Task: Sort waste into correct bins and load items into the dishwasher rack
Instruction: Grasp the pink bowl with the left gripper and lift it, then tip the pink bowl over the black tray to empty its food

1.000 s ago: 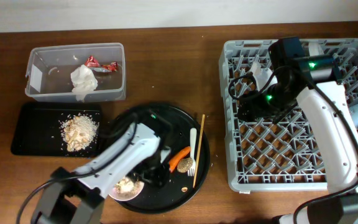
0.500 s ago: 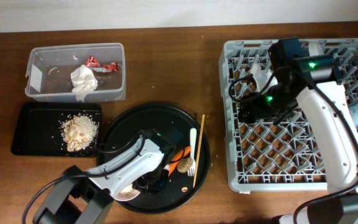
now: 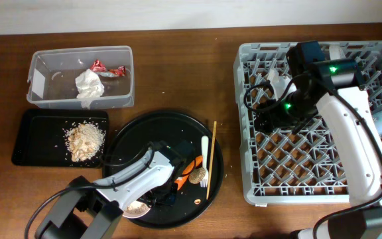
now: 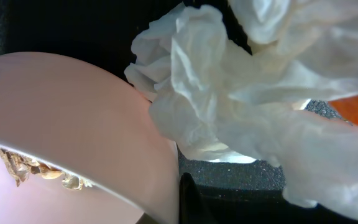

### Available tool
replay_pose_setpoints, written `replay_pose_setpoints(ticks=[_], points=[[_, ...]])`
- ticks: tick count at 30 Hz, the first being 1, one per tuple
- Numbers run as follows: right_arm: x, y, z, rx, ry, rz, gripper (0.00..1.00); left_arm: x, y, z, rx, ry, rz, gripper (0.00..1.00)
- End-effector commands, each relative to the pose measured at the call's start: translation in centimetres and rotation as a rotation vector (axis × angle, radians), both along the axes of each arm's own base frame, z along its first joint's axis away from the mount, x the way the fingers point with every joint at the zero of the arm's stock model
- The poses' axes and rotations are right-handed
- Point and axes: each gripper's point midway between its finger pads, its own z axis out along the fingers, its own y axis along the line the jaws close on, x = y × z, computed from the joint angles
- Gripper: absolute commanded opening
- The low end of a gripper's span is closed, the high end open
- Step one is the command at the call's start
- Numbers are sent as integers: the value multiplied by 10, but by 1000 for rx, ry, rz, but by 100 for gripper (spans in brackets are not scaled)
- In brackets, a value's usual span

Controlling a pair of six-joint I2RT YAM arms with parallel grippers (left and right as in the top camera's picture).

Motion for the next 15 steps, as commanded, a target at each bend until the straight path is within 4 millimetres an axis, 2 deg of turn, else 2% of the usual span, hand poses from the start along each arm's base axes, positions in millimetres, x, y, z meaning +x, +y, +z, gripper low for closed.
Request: replay_pose_setpoints(ticks=[1,4,6,9,12,15], points=[[-1,-3,1,-9,0,-10,70,10,-2,6,7,-42,-2,1],[-1,-3,1,-9,2,-10,70,26,1,25,59,-91,-26,1],[-1,-3,1,-9,2,-9,70,45,-5,46,67,-148,-40,1],[-1,-3,1,-10,2,-9,70,72,-10,66,17,-195,-40,0],[-2,-3,1,-11,4,-7,70,105,10,81,-36,-221,19,0],[-2,-7,0,-33,5,-8,70,124,31,82,-131,-212,84,1]])
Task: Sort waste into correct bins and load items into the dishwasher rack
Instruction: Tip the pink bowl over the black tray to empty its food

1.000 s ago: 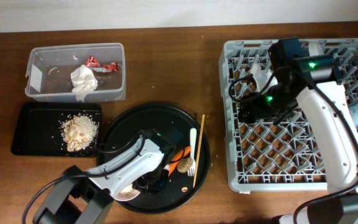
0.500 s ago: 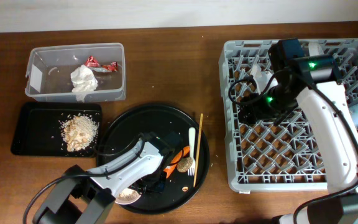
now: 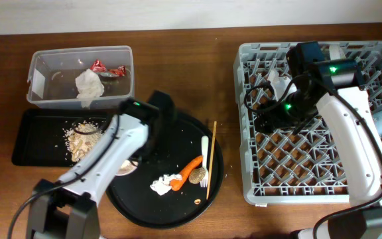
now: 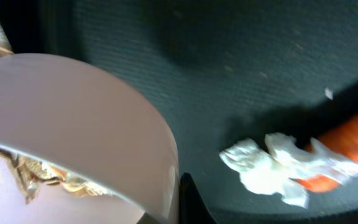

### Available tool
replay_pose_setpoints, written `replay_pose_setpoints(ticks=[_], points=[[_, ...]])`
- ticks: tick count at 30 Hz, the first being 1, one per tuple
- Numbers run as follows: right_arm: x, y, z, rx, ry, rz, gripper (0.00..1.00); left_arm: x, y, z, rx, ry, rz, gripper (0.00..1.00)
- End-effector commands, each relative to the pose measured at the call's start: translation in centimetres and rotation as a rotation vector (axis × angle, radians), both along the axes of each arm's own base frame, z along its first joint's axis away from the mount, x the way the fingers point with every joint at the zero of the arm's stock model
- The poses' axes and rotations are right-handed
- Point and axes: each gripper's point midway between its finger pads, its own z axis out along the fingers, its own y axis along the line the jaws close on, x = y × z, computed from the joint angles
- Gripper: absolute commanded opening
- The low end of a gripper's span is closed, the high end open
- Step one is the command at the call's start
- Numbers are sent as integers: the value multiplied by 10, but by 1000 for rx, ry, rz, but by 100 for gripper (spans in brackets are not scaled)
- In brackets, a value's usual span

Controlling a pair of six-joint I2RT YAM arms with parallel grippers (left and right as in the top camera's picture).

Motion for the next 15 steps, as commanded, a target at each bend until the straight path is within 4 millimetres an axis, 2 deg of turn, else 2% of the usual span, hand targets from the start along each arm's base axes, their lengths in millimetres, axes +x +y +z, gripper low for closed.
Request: replay_pose_setpoints(ticks=[1,5,8,11,15], points=[[-2,-6,0,-24,3,-8,70,21,9,4,-132,-16,8,1],[-2,-6,0,-24,6,-7,70,44,31,5,-262,-62,45,0],[-3,-6,0,-25,8,-7,70,60,58,8,-307,-119,116,1],[-3,-6,0,-25,8,-7,70,74,72,11,-374,-178,137,0],[-3,-6,0,-25,8,-8,70,92,103,19,-487,-281,213,0]])
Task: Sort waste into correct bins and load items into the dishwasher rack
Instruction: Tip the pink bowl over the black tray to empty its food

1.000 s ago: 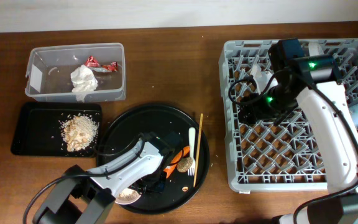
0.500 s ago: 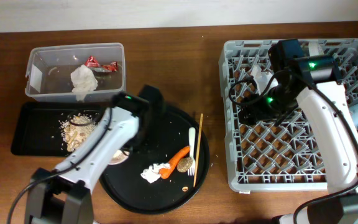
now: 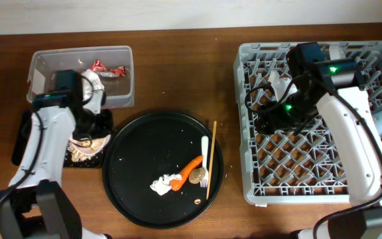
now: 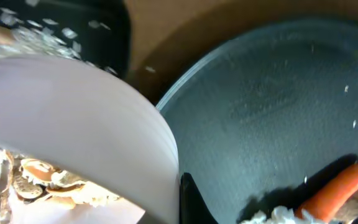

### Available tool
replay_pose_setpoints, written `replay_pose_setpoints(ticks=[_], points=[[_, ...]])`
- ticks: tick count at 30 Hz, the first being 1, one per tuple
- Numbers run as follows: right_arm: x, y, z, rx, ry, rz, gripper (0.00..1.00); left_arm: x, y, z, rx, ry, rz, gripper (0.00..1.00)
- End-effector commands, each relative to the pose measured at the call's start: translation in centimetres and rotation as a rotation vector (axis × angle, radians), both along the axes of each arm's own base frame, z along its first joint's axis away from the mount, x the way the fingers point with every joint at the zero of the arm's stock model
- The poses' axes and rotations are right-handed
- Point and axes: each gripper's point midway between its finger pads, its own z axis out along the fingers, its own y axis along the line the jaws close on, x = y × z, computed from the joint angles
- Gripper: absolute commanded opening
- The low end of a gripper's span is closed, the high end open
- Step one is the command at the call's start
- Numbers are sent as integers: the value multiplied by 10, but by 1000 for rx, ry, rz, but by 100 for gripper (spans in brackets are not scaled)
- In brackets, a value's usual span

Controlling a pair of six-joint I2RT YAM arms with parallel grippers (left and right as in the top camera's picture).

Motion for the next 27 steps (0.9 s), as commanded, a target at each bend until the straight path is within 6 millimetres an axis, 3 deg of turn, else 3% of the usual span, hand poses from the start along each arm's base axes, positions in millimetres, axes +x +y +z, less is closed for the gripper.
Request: replay_pose_setpoints(ticks=[1,2,6,8,16,19,21,27], points=[[0,-3,1,-8,-4,-7,70,15,16,15,-95,-95,30,0],[0,-3,1,-8,-4,-7,70,22,31,19,-116,-139,68,1],[-1,-3,1,-9,-2,-7,70,35,59,28,-155,-238,130,1],[-1,-3,1,-9,-2,-7,70,41,62,37,-219,-299,120,0],[-2,-3,1,-9,5,-7,69,36,101,83,-493,-547,149,0],[-2,-3,1,-9,6,-7,69,33,104,93,-529,-605,122,0],[-3,-3,1,-10,7,-7,69,32,95,98,-571,-642,68,0],[-4,-3,1,-10,14,-7,69,17,78,79,-609,-661,-18,0]])
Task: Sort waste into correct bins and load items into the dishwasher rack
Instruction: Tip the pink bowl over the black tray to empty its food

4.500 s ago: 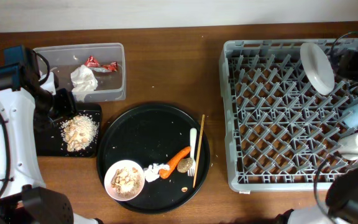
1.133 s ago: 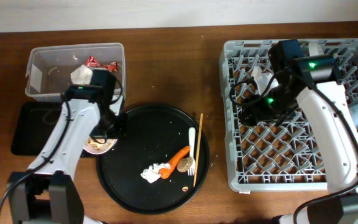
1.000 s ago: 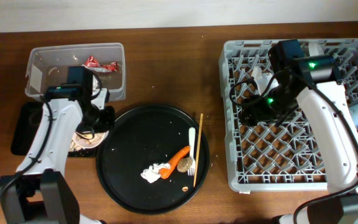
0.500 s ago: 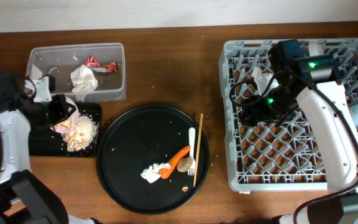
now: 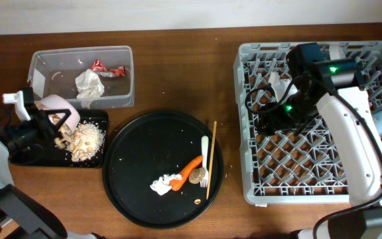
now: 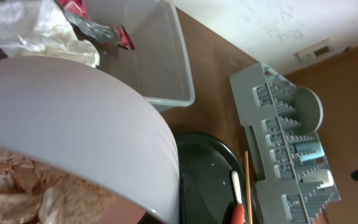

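Note:
My left gripper (image 5: pixel 50 121) is shut on the rim of a pink bowl (image 5: pixel 57 107), which is tipped on its side over the black rectangular tray (image 5: pixel 25 119). In the left wrist view the bowl (image 6: pixel 73 124) fills the frame, with food scraps (image 6: pixel 23 193) inside it. A heap of scraps (image 5: pixel 85 141) lies on the tray. The round black plate (image 5: pixel 138 153) carries a crumpled tissue (image 5: pixel 164 184), a carrot piece (image 5: pixel 191 168), a white fork (image 5: pixel 204 156) and a chopstick (image 5: pixel 211 159). My right gripper (image 5: pixel 265 118) hovers over the grey dish rack (image 5: pixel 310 192); its jaws are too dark to read.
A clear bin (image 5: pixel 121 79) behind the tray holds a tissue (image 5: pixel 88 83) and a red wrapper (image 5: pixel 108 68). A white item (image 5: pixel 277 83) sits in the rack's back left part. A pale blue cup stands at the rack's right edge.
My left gripper with the bowl has shifted left, from over the tray's right end to its middle. The bowl is now tipped further, its mouth toward the scrap heap. The right arm has not moved.
My left gripper was first on the bowl at the front left of the round plate, beside the tissue. Then the bowl was held near the plate's left edge, then over the black tray. Now it is tipped sideways above the tray. The right arm stayed over the rack throughout.

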### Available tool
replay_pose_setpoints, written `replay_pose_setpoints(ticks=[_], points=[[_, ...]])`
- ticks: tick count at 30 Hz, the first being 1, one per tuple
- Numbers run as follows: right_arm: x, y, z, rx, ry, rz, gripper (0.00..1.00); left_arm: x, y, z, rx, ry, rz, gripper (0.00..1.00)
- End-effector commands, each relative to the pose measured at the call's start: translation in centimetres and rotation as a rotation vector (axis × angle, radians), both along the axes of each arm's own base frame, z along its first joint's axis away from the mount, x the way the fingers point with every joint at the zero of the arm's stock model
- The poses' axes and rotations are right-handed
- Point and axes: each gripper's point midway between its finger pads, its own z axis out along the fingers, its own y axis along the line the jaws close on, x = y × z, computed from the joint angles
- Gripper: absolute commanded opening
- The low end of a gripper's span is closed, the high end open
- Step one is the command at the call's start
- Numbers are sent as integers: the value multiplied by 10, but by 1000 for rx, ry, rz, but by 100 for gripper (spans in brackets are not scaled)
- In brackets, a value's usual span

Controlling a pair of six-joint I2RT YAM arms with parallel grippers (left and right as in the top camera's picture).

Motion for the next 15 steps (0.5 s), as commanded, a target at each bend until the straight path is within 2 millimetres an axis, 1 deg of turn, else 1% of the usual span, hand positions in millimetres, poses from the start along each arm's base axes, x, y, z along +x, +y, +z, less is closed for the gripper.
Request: replay_pose_setpoints(ticks=[1,3,6,8,10,12,13,15], points=[[-1,-3,1,-9,0,-7,69,-7,-9,-1,-5,-65,-54,0],[-1,-3,1,-9,2,-8,69,-13,-12,-4,-30,-104,-69,0],[-2,-3,1,-9,3,-10,69,-24,-7,-8,-72,-136,-48,0],[-2,-3,1,-9,7,-11,69,-28,-6,-12,-86,-137,-39,0],[-3,-3,1,-9,7,-10,68,-27,-8,-6,-93,-175,-51,0],[-3,-3,1,-9,7,-10,68,-27,-7,-7,-78,-178,-53,0],[-3,-3,1,-9,8,-10,68,-27,-8,0,-105,-209,-57,0],[-3,-3,1,-10,11,-10,69,-28,-9,2,-94,-249,-74,0]])
